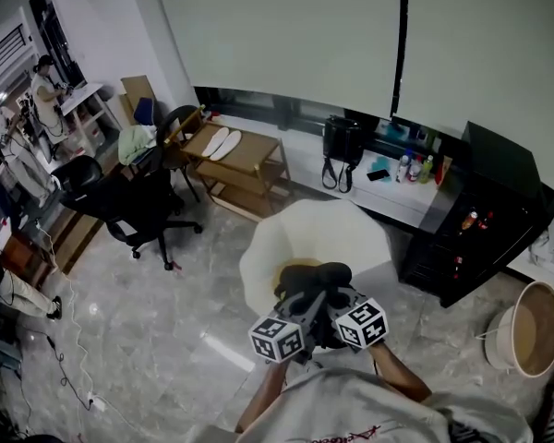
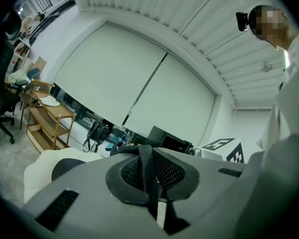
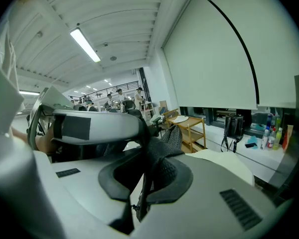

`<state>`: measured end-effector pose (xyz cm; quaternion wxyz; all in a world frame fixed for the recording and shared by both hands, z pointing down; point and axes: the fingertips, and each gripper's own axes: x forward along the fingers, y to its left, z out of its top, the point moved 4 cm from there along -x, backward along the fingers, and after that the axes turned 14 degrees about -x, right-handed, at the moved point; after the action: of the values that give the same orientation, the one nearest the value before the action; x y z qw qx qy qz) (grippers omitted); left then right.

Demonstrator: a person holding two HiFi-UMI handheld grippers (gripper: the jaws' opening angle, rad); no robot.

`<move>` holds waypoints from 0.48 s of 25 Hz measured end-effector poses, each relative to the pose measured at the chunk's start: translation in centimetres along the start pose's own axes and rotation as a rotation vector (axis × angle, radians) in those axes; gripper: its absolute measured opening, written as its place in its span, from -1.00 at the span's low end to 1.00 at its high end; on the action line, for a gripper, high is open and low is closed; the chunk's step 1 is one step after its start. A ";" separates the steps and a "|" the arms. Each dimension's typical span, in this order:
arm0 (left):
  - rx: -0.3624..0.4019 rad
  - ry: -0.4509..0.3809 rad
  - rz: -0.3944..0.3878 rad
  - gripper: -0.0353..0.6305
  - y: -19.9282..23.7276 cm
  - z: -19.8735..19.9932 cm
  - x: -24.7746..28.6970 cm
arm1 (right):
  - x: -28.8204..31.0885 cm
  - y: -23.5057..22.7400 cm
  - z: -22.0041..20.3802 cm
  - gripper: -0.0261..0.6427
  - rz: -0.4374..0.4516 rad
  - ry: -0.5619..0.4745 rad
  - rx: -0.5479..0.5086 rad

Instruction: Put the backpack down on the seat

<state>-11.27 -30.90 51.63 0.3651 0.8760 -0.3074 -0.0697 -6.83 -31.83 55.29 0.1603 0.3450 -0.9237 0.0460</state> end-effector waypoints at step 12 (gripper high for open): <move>-0.027 0.026 0.004 -0.76 2.3 1.0 3.3 | 2.0 -3.6 -0.7 -0.79 0.008 0.023 0.000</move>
<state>-10.12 -34.70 52.87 0.3808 0.8712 -0.3034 -0.0620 -5.73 -35.65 56.48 0.1707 0.3409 -0.9231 0.0505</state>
